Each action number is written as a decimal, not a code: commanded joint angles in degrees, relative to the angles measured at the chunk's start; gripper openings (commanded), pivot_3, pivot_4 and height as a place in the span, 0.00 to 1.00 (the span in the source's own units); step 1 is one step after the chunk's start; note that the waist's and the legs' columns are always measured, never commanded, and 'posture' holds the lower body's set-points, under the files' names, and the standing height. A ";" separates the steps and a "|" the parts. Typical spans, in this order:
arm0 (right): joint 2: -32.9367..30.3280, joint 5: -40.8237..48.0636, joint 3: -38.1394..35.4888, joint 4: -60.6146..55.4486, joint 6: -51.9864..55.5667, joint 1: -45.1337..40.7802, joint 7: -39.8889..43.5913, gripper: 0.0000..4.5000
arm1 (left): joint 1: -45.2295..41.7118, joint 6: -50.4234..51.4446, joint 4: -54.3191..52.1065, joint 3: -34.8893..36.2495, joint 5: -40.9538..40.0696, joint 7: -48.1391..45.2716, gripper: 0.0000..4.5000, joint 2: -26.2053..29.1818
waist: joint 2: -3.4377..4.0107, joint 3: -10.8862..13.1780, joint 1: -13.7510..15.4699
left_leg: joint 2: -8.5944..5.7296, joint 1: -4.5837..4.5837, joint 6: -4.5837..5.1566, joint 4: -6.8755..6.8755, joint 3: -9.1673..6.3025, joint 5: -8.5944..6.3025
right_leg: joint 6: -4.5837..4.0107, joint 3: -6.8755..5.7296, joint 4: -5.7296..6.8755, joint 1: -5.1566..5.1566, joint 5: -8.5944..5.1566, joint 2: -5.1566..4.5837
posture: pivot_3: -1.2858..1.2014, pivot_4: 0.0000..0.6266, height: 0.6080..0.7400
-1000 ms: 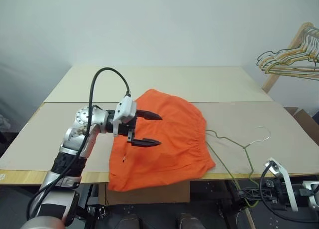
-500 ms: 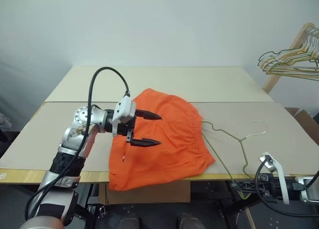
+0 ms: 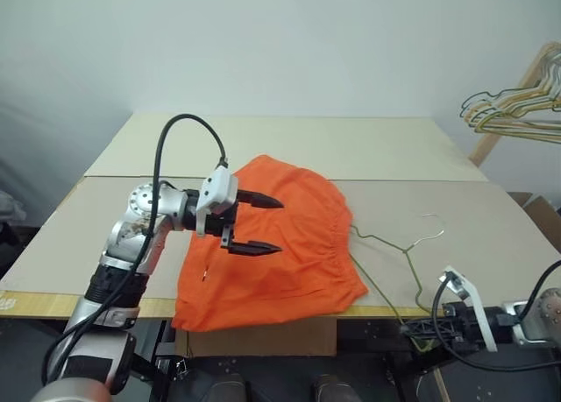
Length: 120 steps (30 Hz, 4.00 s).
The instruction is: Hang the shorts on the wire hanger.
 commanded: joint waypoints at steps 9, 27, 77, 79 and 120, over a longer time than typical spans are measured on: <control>-0.63 2.72 -5.21 1.38 -1.16 -1.38 2.46 0.00 | -2.04 -1.90 -0.08 0.23 0.27 0.12 1.00 0.46 | 0.01 0.00 0.05 | 0.00 -0.04 0.00 0.00 -0.04 0.00 | 0.01 0.01 0.00 -0.02 0.01 0.04 | 0.57 0.00 1.00; -2.72 -1.79 7.07 0.31 -5.37 -5.20 5.75 0.00 | -0.34 -2.92 -1.42 0.30 0.47 1.09 1.00 1.16 | -0.03 0.04 0.70 | 0.01 -0.05 0.00 -0.01 -0.01 0.00 | 0.00 0.01 -0.02 -0.07 0.00 0.03 | 0.58 0.00 1.00; 2.29 -14.58 18.05 -29.07 -11.32 -33.01 -21.13 0.00 | -22.86 -17.05 23.05 1.19 5.09 -7.43 1.00 3.15 | 0.01 0.09 1.51 | 0.01 -1.01 -0.01 -0.05 -0.06 0.07 | 0.21 0.00 0.00 -1.12 0.38 0.14 | 0.55 0.00 1.00; -0.03 -18.41 22.63 -28.42 -16.48 -33.99 -18.84 0.00 | -26.13 -20.73 27.41 0.77 6.10 -10.27 1.00 3.99 | 0.01 0.09 0.99 | 0.01 -1.01 -0.01 -0.10 -0.05 0.06 | 0.17 0.01 -0.08 -1.10 0.33 0.13 | 0.55 0.00 1.00; -4.55 -36.76 32.81 -25.68 -28.48 -41.42 -1.57 0.00 | -37.59 -53.75 61.27 -13.57 29.63 -9.08 0.00 -2.11 | 0.05 0.15 -0.15 | 0.00 -1.74 0.01 0.15 -0.04 0.05 | -0.20 0.03 0.44 -1.91 0.48 0.12 | 0.53 0.00 1.00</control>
